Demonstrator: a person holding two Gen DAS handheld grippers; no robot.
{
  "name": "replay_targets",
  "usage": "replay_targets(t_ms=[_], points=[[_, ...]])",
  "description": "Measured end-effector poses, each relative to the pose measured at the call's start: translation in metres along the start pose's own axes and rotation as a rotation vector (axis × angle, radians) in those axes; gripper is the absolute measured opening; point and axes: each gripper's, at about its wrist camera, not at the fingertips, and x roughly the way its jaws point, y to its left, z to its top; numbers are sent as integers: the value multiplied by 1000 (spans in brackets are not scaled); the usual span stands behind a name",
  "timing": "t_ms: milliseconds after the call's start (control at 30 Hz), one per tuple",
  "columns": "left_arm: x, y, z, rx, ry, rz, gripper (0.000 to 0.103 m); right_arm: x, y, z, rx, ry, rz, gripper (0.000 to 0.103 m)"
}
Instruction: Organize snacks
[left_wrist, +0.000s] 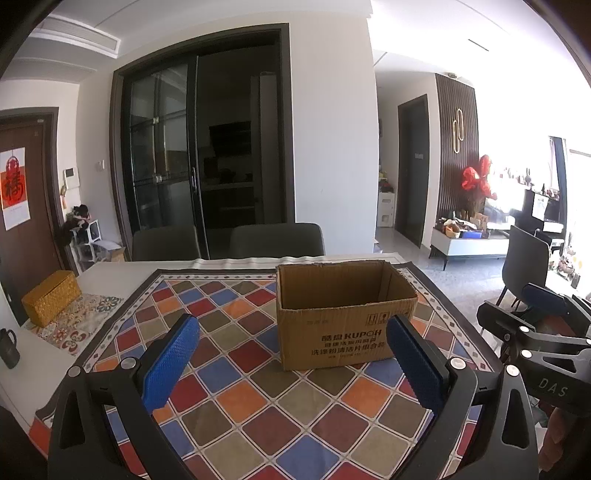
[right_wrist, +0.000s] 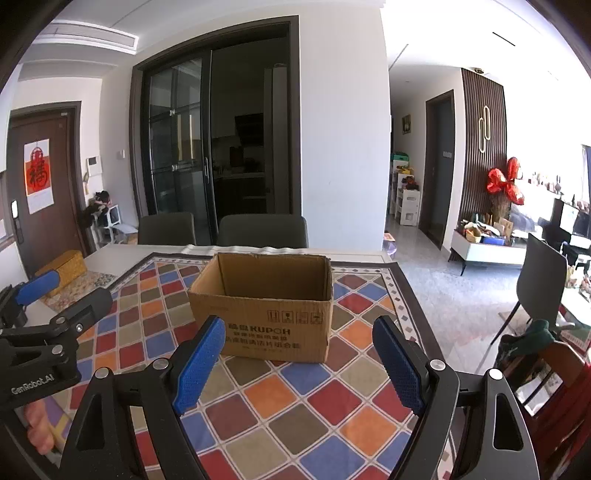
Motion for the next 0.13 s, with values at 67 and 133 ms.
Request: replay_targets(t_ms=[67, 133], points=[[0, 0, 0, 1, -2, 2, 103, 0, 0, 0, 1, 0, -1, 83], [1, 1, 0, 1, -2, 3, 103, 0, 0, 0, 0, 2, 0, 83]])
